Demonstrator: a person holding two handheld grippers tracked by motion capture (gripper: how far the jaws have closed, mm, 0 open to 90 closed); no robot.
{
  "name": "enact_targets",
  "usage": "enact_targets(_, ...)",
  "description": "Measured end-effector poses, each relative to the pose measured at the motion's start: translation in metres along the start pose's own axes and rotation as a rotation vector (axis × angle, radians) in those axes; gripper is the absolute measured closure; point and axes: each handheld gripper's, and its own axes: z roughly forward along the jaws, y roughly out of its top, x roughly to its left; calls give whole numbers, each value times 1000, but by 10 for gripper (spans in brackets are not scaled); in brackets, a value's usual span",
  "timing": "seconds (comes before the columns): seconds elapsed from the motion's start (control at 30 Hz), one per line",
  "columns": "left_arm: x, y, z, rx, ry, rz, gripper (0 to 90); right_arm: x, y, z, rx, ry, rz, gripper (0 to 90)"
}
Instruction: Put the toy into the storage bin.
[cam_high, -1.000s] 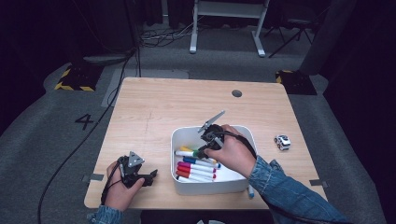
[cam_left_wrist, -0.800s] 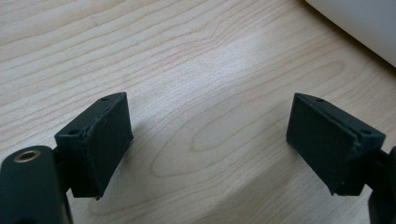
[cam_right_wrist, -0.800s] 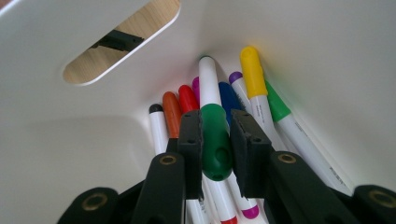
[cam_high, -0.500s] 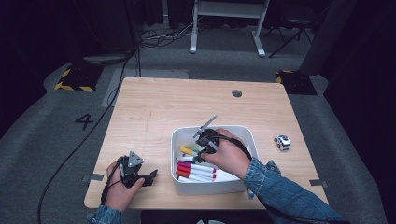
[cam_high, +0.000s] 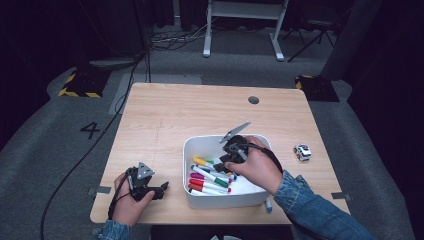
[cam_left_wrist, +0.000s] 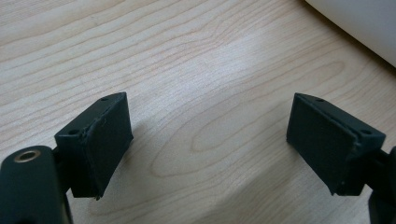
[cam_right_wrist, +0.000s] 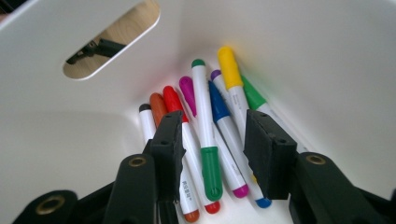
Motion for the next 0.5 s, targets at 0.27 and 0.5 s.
enact_targets(0.27,0,0,0,0,0,0,143,-9,-20,-47,-109,-30,51,575)
enact_targets(0.5,0,0,0,2,-2,-2,143,-27,-38,-84,-172,-81,105,566)
